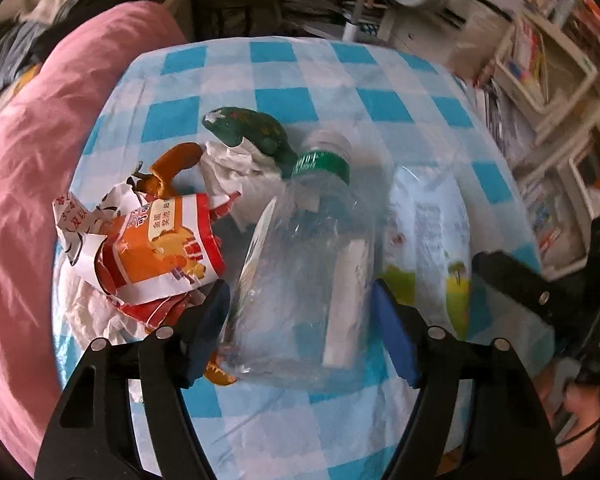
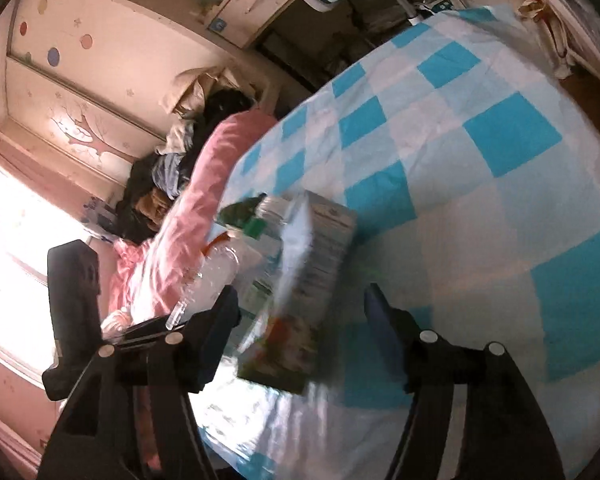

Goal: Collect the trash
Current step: 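Grasp the clear plastic bottle with the left gripper while the right gripper grasps the milk carton, then carry the bottle toward the yellow bin with the left gripper while the right gripper carries the carton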

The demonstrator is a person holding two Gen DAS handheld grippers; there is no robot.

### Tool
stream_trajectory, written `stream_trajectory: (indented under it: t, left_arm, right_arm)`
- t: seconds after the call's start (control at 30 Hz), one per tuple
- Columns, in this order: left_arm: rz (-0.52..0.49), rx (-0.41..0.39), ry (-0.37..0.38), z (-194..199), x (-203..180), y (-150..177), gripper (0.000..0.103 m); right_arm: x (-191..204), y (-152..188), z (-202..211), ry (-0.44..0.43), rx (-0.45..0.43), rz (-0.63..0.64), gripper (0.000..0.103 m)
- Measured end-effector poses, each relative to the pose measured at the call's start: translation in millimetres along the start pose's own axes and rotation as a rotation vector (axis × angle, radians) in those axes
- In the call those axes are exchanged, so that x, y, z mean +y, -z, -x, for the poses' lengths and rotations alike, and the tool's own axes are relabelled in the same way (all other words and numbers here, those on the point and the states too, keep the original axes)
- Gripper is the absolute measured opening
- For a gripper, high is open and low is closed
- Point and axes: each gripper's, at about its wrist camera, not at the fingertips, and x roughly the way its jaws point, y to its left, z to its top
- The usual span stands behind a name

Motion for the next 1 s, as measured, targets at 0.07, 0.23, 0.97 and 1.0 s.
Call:
stream_trajectory:
  t: [0.07, 0.23, 0.97, 1.0]
  left_arm:
    - [0.025, -0.009, -0.019, -2.1, 4.1, -2.2, 0.070]
    - [0.013, -0.015, -0.085, -13.1, 2.9, -5.0, 0.070]
    - [-0.135, 0.040, -0.064, -3.0, -25.9, 30.2, 0.059]
    - [-0.133, 0.023, -0.085, -3.9, -27.0, 29.4, 0.060]
  right_arm:
    - [4.7, -2.1, -8.6, 0.000, 0.013, -0.001, 0.065]
    - [-0.9, -2.6, -25.4, 0.029, 0.033, -0.038, 0.056]
    - [48.1, 28.8, 10.1, 0.267, 0.144, 0.436, 0.032]
    - [45.6, 29.8, 6.6, 0.256, 0.150, 0.421, 0.032]
